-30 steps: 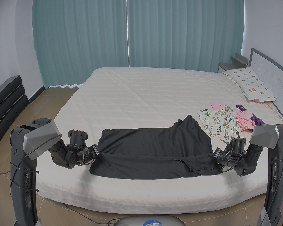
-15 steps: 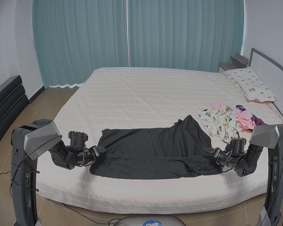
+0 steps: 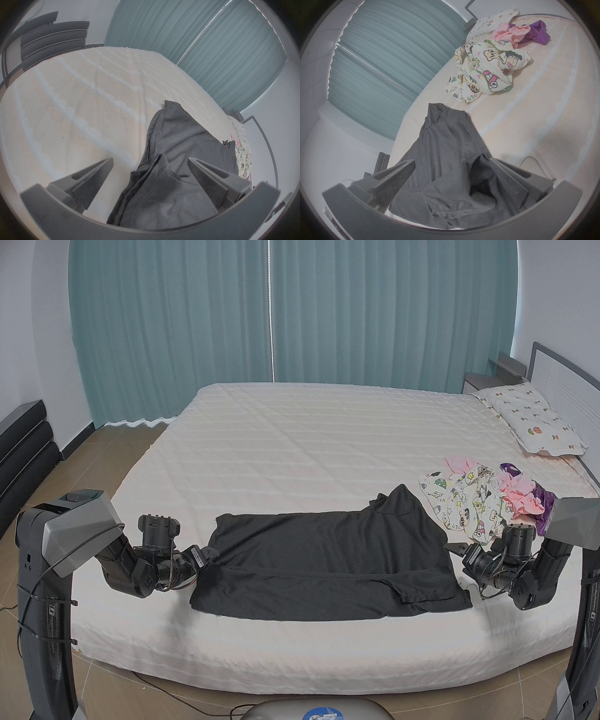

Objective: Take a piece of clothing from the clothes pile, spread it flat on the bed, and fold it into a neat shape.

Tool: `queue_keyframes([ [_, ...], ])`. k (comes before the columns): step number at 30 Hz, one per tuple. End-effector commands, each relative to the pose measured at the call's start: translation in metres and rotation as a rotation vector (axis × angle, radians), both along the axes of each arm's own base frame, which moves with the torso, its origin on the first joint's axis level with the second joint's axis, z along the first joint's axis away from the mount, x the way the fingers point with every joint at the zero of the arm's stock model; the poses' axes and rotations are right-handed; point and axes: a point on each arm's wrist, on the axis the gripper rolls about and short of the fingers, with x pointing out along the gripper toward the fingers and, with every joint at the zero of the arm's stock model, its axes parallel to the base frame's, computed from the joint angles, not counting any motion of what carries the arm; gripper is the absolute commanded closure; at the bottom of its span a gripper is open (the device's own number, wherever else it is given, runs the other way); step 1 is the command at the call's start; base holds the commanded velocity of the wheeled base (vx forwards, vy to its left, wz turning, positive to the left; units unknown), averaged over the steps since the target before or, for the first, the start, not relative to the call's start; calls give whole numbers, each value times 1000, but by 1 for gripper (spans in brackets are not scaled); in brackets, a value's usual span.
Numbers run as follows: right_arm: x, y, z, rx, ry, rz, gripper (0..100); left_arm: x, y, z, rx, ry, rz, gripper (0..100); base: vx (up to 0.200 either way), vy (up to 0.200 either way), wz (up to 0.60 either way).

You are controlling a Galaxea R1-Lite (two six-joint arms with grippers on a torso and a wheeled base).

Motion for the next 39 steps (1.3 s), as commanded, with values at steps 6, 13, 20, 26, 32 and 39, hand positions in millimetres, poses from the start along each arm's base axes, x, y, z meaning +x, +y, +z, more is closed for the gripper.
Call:
queue_keyframes([
  [6, 0, 0, 1, 0, -1, 0, 0, 0, -1, 0, 1, 1, -1, 0, 0, -200, 0],
  [13, 0, 0, 0, -1, 1, 0, 0, 0, -1, 4, -2, -9, 6, 0, 0, -171, 0],
  [20, -3, 1, -1, 0, 12, 2, 0, 2, 2, 10, -2, -27, 19, 0, 0, 0, 0],
  [26, -3, 2, -2, 0, 15, 3, 0, 5, 15, 17, -3, -47, 56, 0, 67, 0, 0],
  [32, -4, 2, -3, 0, 18, 5, 0, 5, 18, 19, -1, -54, 64, 0, 133, 0, 0],
  [39, -4, 3, -3, -1, 19, 8, 0, 10, 18, 22, -3, -75, 66, 0, 0, 0, 0],
])
